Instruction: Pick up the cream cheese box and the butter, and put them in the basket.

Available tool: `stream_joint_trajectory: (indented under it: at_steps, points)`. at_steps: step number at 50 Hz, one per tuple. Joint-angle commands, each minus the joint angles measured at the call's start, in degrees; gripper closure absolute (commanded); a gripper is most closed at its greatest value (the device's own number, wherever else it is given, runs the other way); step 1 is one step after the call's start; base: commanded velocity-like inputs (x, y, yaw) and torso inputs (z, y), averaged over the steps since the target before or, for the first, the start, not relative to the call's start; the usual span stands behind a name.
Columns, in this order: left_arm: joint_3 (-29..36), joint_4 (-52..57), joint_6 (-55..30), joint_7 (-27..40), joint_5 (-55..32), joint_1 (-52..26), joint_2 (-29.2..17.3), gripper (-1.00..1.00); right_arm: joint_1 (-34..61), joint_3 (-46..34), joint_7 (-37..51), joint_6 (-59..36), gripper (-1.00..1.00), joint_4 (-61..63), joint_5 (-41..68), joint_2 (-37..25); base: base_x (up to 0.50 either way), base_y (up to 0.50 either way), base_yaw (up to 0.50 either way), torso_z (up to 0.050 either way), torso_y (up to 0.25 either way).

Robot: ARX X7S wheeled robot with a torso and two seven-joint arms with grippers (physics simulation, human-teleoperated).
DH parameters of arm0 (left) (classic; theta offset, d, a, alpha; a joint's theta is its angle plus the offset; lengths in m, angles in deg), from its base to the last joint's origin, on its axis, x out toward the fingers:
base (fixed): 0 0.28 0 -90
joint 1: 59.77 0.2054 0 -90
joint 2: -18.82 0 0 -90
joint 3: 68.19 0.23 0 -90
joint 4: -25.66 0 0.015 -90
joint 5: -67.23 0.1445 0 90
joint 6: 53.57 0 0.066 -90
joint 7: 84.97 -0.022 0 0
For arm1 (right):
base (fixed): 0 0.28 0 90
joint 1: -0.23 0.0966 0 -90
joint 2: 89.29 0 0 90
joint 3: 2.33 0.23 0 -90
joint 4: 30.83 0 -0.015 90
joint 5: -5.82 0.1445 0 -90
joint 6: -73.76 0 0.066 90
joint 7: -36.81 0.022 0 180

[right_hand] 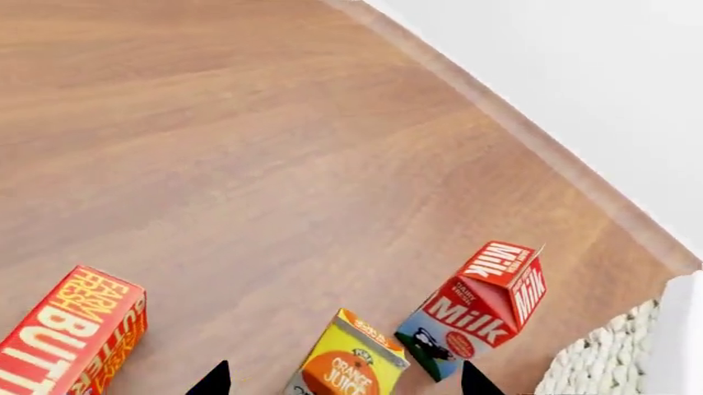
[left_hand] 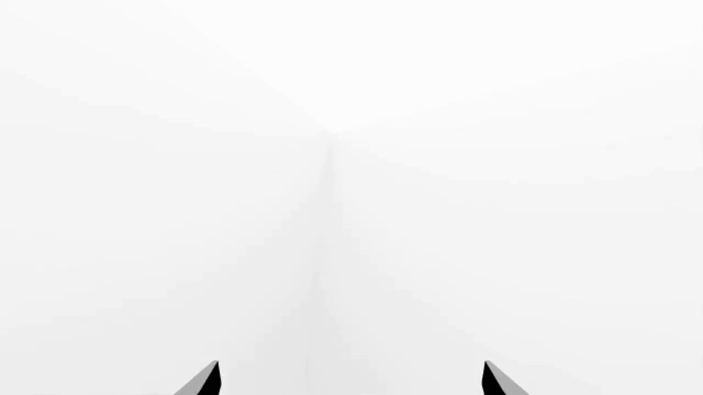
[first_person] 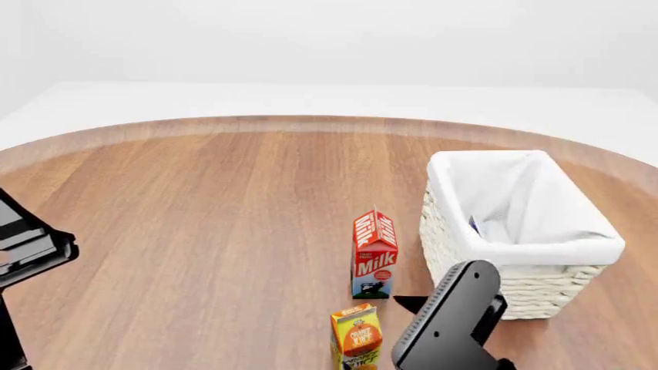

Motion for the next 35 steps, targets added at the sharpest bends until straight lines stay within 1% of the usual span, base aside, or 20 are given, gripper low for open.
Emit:
stream_joint_trajectory:
  at_steps: [1,5,9,13,15,19,21,22,24,30,35]
  points:
    - [-1.41,-0.34,0.33,-1.53,0.24,0.09,1.13,-1.0,-5.41,-0.91,1.45,-0.25,-1.0,3.14,-1.59,4.5,0.0,0.0,0.0,0.0,0.0]
    - [-1.33,-0.35,0.39,-1.5,0.23,0.13,1.14,-1.0,-8.56,2.6,3.87,-4.57,-1.0,3.25,1.27,8.13,0.0,0.0,0.0,0.0,0.0]
    - [-1.27,-0.54,0.48,-1.49,0.2,0.09,1.15,-1.0,-12.34,6.87,3.48,-7.93,-1.0,3.15,1.68,10.64,0.0,0.0,0.0,0.0,0.0]
    - [-0.85,-0.76,0.56,-1.52,0.39,-0.03,1.21,-1.0,-15.72,11.96,3.36,-10.51,-1.0,3.16,2.43,14.71,0.0,0.0,0.0,0.0,0.0]
    - [-0.77,-0.83,0.67,-1.55,0.42,0.01,1.21,-1.0,-16.23,12.44,3.52,-11.38,-1.0,3.06,2.59,15.58,0.0,0.0,0.0,0.0,0.0]
    - [-0.75,-1.21,0.9,-1.58,0.31,0.0,1.23,-1.0,-19.07,13.29,1.79,-12.76,-1.0,2.88,-0.35,17.38,0.0,0.0,0.0,0.0,0.0]
    - [-0.77,-1.27,0.99,-1.58,0.24,0.03,1.23,-1.0,-19.74,15.24,0.93,-14.11,-1.0,3.22,-1.36,19.51,0.0,0.0,0.0,0.0,0.0]
    - [-0.8,-1.21,0.94,-1.56,0.21,0.08,1.2,-1.0,-19.88,17.67,1.75,-16.32,-1.0,3.26,-0.29,22.19,0.0,0.0,0.0,0.0,0.0]
    - [-0.94,-0.95,0.77,-1.52,0.07,0.1,1.11,-1.0,-21.48,18.01,3.15,-16.86,-1.0,3.07,0.39,23.58,0.0,0.0,0.0,0.0,0.0]
    - [-1.11,-0.92,0.88,-1.47,-0.07,0.29,1.02,-1.0,-25.54,18.41,2.4,-18.58,-1.0,2.96,-3.3,26.97,0.0,0.0,0.0,0.0,0.0]
    - [-1.25,-0.85,1.13,-1.44,-0.15,0.66,1.02,-1.0,-24.65,17.45,5.33,-18.22,-1.0,2.7,-2.39,28.78,0.0,0.0,0.0,0.0,0.0]
